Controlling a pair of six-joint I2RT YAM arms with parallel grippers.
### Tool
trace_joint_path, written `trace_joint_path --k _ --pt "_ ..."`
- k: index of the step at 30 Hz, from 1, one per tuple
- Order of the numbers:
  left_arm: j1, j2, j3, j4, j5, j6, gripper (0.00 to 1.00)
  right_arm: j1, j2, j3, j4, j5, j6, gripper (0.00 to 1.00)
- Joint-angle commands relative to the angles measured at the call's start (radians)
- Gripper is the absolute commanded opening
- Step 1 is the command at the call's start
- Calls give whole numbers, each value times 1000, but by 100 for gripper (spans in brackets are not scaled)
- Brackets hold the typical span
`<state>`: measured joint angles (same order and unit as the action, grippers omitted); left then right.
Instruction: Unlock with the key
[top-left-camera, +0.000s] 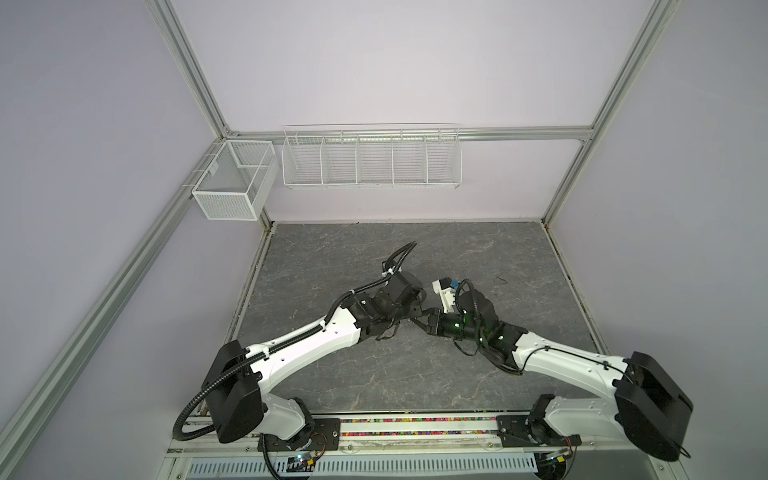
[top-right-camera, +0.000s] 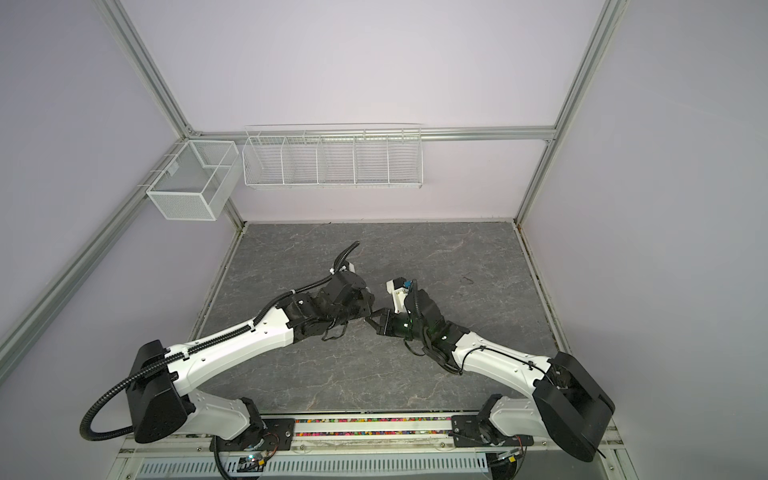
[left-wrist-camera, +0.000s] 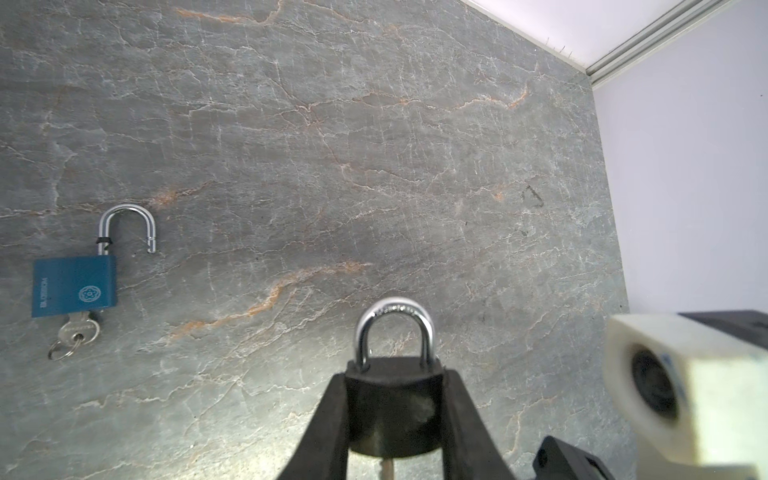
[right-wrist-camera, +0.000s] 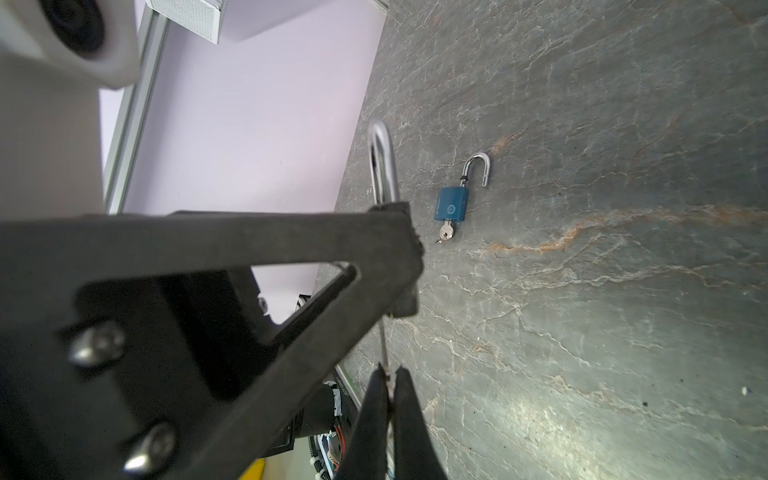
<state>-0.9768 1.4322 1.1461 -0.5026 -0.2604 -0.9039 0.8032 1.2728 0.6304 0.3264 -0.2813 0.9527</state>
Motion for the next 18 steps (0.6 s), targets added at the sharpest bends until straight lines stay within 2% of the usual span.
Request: trace_joint_path --k 1,13,18 --pt "-8 -10 -6 -45 40 17 0 -31 -27 35 55 -8 6 6" --pt "-7 -46 -28 -4 24 -7 0 -30 -31 16 19 8 -13 6" --pt "-2 -62 -34 12 -6 -7 0 7 -22 38 -13 -7 -53 6"
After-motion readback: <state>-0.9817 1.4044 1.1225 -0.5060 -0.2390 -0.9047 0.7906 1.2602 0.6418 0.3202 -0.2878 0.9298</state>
